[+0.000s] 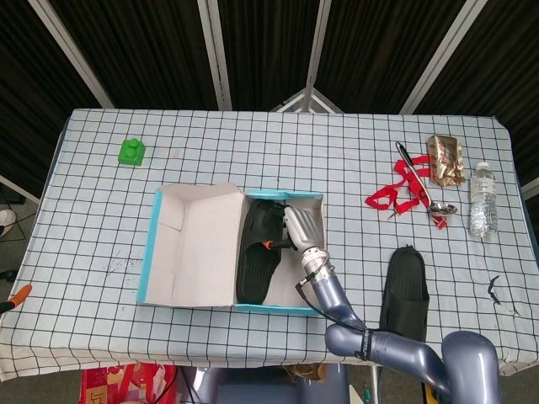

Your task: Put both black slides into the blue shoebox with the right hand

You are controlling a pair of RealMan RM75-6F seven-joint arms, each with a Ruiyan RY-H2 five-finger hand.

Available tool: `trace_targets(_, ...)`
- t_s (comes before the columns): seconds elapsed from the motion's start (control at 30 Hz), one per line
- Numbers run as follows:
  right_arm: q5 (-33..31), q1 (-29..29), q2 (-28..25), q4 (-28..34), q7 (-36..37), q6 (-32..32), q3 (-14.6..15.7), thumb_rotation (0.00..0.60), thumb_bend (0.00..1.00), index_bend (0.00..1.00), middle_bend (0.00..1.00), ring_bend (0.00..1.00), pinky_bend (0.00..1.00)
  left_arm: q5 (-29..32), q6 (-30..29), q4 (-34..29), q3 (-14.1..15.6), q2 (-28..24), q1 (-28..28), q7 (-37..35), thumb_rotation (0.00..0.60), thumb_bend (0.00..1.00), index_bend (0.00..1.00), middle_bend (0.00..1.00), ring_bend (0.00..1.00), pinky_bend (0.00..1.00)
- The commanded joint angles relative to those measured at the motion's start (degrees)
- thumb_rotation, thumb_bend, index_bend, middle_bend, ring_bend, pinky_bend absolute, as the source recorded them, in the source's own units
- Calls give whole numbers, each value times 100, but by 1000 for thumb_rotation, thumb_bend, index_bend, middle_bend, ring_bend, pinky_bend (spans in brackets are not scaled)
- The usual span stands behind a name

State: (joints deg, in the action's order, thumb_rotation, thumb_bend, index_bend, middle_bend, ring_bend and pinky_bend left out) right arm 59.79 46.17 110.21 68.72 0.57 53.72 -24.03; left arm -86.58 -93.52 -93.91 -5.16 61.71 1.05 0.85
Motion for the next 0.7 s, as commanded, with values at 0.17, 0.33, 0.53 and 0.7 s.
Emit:
trace_targets(0.17,-276,93,-302,338,-461,-279,39,600,465,432,370,490,404,16,17,1,-2,3,5,7,600,164,74,0,0,0)
trace_targets(0.33,-992,197,-584,750,-1249,-462,98,600,349,298,292,432,394,-7,19,-6,11,7,7,28,600,164,74,0,0,0)
trace_targets(0.53,-1668,312,-775,1083,-1770,-439,124,600,286,249,262,406,392,-13,22,-13,18,5,6,39,600,164,74,0,0,0)
trace_targets(0.7,-1946,403,-873,1197,-1997,-418,185,600,188,187,210,324,321,-24,44,-17,29,17,18,81,600,164,75,0,0,0)
